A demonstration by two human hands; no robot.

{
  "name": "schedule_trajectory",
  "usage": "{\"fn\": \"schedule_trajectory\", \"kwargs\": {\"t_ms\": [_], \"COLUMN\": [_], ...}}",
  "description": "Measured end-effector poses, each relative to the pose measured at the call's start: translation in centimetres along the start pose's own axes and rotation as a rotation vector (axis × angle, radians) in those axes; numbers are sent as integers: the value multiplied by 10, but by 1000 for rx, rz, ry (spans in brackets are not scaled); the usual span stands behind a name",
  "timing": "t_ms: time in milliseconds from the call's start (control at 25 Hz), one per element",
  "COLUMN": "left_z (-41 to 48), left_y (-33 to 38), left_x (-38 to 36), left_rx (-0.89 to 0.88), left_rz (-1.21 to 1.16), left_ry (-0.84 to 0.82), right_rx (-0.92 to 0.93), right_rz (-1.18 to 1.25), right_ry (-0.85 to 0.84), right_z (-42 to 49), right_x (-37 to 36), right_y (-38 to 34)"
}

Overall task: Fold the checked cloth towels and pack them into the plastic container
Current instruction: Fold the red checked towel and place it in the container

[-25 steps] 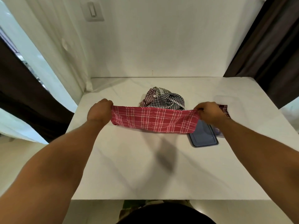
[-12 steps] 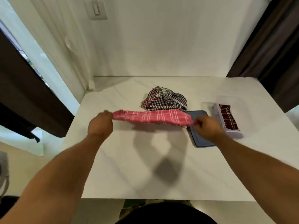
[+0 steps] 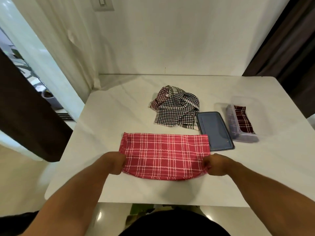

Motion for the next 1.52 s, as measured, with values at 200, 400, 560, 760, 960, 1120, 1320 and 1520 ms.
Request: {"fn": "schedule_trajectory", "kwargs": {"t_ms": [200,400,560,760,960,1120,1320,1520], "left_z": [2,11,24,53,69,72,69,57], "left_y": [11,-25,-40,-36,-36,-39,-52,-62], "left_x": [-15,40,60,65,62,71,86,95], "left_rx": [-32,202,222,19,-82,-160,-201,-220], "left_rz": [-268,-365,-423,-347,-221,-32,-104,-118], "left_ry": [-200,447,618,515,406,456,519,586], "right_rx": [10,-73,45,170,218,203,215,211], "right_rz": [55,149,76,10,-120,-142,-130,-138], "right_ry": [-107,187,405,382,323,209,159,128], "right_z": [4,10,16,53,82,100,104,107], "right_x": [1,32,62,78,92,84,81,76], "right_y": [-1,-7,-60,-127,-161,-161,-154,-152]}}
Point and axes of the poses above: each hand's wrist, its own z-axis towards the middle knuckle, its own x-axis out of the back of the hand, y = z × x, the point moved 8 cm from there along z, towards the middle knuckle, and after that the axes turned 12 degrees about -z, right-handed, at the moved point
